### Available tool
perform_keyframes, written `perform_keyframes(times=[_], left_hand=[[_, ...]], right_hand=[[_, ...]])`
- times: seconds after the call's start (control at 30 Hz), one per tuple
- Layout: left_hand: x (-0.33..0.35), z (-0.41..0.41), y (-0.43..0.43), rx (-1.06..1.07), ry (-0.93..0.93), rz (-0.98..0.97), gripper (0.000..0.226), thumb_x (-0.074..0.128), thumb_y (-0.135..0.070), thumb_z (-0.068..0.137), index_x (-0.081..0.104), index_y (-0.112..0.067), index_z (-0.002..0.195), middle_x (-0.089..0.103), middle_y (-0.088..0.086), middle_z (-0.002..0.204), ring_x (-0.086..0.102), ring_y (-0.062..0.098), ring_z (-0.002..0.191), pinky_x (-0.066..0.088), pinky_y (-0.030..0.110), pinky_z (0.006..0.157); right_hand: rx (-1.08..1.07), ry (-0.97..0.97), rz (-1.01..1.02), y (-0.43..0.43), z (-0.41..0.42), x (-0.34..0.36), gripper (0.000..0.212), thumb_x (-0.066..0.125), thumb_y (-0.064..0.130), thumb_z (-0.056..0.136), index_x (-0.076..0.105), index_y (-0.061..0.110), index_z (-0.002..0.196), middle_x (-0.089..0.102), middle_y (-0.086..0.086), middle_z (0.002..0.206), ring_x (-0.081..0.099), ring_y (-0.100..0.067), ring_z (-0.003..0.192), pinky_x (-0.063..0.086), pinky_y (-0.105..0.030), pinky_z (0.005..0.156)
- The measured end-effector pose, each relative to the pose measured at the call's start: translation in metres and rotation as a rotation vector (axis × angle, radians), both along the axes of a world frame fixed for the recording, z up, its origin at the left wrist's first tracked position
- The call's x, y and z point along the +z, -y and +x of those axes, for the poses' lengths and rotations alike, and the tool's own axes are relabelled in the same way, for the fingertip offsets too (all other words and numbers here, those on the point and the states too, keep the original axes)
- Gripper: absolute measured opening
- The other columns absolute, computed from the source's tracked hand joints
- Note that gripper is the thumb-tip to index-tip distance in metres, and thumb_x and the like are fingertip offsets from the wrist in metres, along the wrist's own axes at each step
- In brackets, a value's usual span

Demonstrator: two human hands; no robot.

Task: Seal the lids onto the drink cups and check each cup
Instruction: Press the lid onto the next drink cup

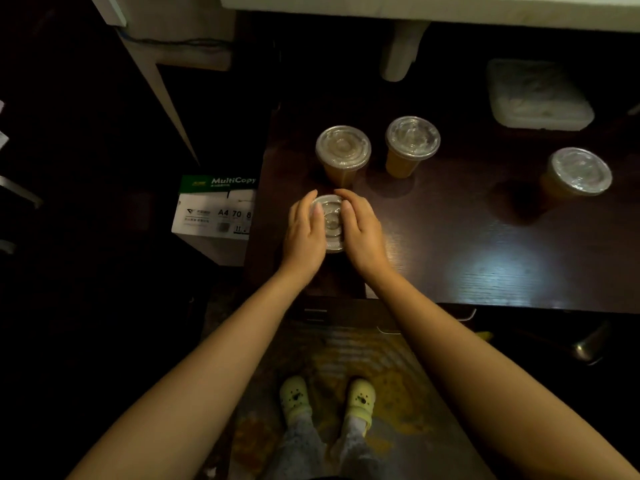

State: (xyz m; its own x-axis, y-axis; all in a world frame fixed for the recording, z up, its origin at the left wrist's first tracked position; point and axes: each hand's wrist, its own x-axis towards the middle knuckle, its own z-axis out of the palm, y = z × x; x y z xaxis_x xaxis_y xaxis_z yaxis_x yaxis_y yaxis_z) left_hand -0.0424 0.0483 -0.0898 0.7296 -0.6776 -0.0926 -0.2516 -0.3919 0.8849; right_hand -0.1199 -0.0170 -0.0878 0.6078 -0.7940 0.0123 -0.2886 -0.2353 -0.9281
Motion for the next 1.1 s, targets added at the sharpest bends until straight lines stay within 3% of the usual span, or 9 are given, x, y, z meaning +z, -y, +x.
perform_keyframes(times=[0.1, 0.2, 0.33, 0.4, 0.47, 0.57, 0.7, 0.97, 1.1], left_hand=[[0.004, 0.021, 0.009, -0.061, -0.005, 0.025, 0.043, 0.023, -0.029, 0.101, 0.041, -0.017, 0.138, 0.039, 0.006, 0.145, 0.036, 0.017, 0.133, 0.026, 0.023, 0.106], [0.006, 0.041, 0.019, -0.188, 0.166, 0.167, 0.045, 0.023, -0.033, 0.100, 0.040, -0.017, 0.139, 0.040, 0.003, 0.146, 0.030, 0.020, 0.137, 0.022, 0.036, 0.112], [0.018, 0.050, 0.018, -0.150, 0.584, 0.248, 0.042, 0.033, -0.034, 0.097, 0.059, -0.011, 0.120, 0.061, 0.006, 0.123, 0.048, 0.026, 0.118, 0.033, 0.039, 0.097], [0.022, 0.037, 0.016, -0.143, 0.669, 0.219, 0.043, 0.036, -0.037, 0.092, 0.062, -0.011, 0.115, 0.065, 0.005, 0.117, 0.053, 0.026, 0.112, 0.034, 0.038, 0.094], [0.017, 0.019, 0.015, -0.194, 0.678, 0.256, 0.044, 0.039, -0.040, 0.090, 0.060, -0.015, 0.120, 0.062, 0.002, 0.124, 0.051, 0.022, 0.118, 0.031, 0.039, 0.098], [0.008, 0.005, 0.014, -0.162, 0.666, 0.306, 0.042, 0.043, -0.041, 0.091, 0.055, -0.022, 0.126, 0.056, -0.004, 0.131, 0.047, 0.017, 0.123, 0.031, 0.038, 0.098], [0.008, 0.006, 0.016, -0.142, 0.659, 0.304, 0.042, 0.045, -0.042, 0.090, 0.055, -0.022, 0.126, 0.056, -0.004, 0.131, 0.047, 0.017, 0.122, 0.034, 0.037, 0.094], [0.010, 0.009, 0.016, -0.192, 0.660, 0.301, 0.045, 0.045, -0.045, 0.090, 0.053, -0.025, 0.129, 0.054, -0.006, 0.133, 0.044, 0.014, 0.125, 0.032, 0.035, 0.097], [0.013, 0.006, 0.012, -0.243, 0.654, 0.447, 0.051, 0.037, -0.048, 0.093, 0.035, -0.031, 0.141, 0.027, -0.002, 0.154, 0.019, 0.018, 0.142, 0.014, 0.043, 0.112]], right_hand=[[-0.028, -0.010, 0.031, -0.022, -0.009, -0.002, 0.046, 0.033, 0.023, 0.101, 0.028, 0.008, 0.144, 0.036, -0.007, 0.145, 0.031, 0.003, 0.122, 0.021, 0.010, 0.087], [0.011, 0.012, 0.155, -0.046, -0.021, -0.008, 0.056, 0.031, 0.030, 0.101, 0.009, 0.014, 0.150, 0.015, 0.000, 0.157, 0.015, 0.006, 0.132, 0.014, 0.007, 0.095], [0.064, 0.124, 0.267, -0.051, -0.040, -0.022, 0.051, 0.032, 0.024, 0.100, 0.017, 0.020, 0.148, 0.025, 0.013, 0.148, 0.026, 0.011, 0.133, 0.023, -0.019, 0.115], [0.114, 0.107, 0.286, -0.044, -0.047, -0.029, 0.054, 0.040, 0.014, 0.098, 0.020, 0.016, 0.147, 0.033, 0.015, 0.142, 0.033, 0.020, 0.123, 0.029, -0.015, 0.111], [0.191, 0.064, 0.255, -0.036, -0.047, -0.031, 0.063, 0.052, 0.009, 0.093, 0.019, 0.012, 0.147, 0.034, 0.015, 0.141, 0.035, 0.020, 0.122, 0.029, -0.008, 0.106], [0.293, 0.028, 0.232, -0.021, -0.036, -0.030, 0.074, 0.062, 0.008, 0.087, 0.020, 0.014, 0.147, 0.033, 0.003, 0.148, 0.032, 0.000, 0.134, 0.027, -0.011, 0.109], [0.383, -0.006, 0.257, 0.001, -0.020, -0.029, 0.079, 0.069, 0.006, 0.081, 0.024, 0.010, 0.146, 0.041, -0.006, 0.145, 0.040, -0.013, 0.133, 0.034, -0.022, 0.110], [0.357, -0.045, 0.190, 0.007, -0.016, -0.028, 0.077, 0.074, 0.012, 0.076, 0.033, 0.014, 0.141, 0.053, -0.004, 0.134, 0.051, -0.015, 0.122, 0.042, -0.026, 0.102], [0.317, -0.020, 0.107, 0.003, -0.015, -0.029, 0.074, 0.074, 0.011, 0.077, 0.035, 0.014, 0.140, 0.052, 0.004, 0.131, 0.049, -0.007, 0.121, 0.040, -0.009, 0.096]])
